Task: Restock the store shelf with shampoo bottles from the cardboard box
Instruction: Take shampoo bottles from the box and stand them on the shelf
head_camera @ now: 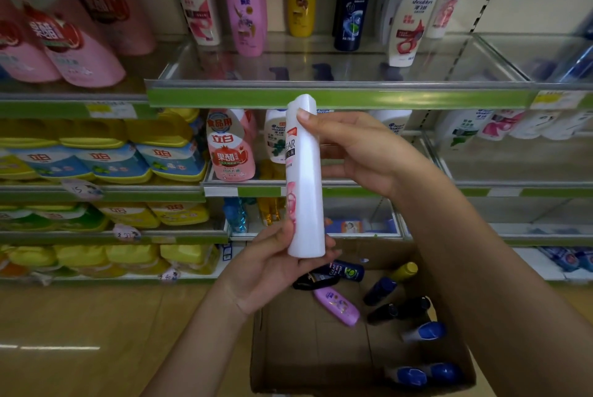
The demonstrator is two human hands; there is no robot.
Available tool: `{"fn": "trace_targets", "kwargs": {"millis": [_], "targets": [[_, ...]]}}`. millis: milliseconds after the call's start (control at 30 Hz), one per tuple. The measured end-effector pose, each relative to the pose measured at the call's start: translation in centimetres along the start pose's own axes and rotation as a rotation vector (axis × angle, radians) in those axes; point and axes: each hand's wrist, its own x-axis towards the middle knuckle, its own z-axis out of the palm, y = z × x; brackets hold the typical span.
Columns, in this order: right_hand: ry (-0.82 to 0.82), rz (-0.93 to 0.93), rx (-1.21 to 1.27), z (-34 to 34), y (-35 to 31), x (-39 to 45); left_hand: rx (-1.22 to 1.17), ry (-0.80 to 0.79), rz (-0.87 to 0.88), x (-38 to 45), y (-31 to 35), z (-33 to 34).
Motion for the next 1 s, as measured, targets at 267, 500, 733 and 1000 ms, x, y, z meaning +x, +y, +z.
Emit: {"fn": "trace_targets", "kwargs": {"millis": [267,500,733,1000], "targets": [[0.01,-0.034,-0.065,-0.4,-0.5,-0.4,0.487,0.263,0.07,-0.7,0.9,3.0],[0.065,-0.103,-0.019,-0.7,-0.5,-0.5,0.721,0.345,0.142,-0.5,0.8,4.0],[-0.01,-0.133,0.048,-1.5,-0.2,-0.8,0.716,0.302,0.113,-1.2,0.9,3.9],[-0.072,-0.146,0.044,-2.3,0.0,-1.1,0.983,0.436,0.251,-0.7,-0.4,3.9]]}}
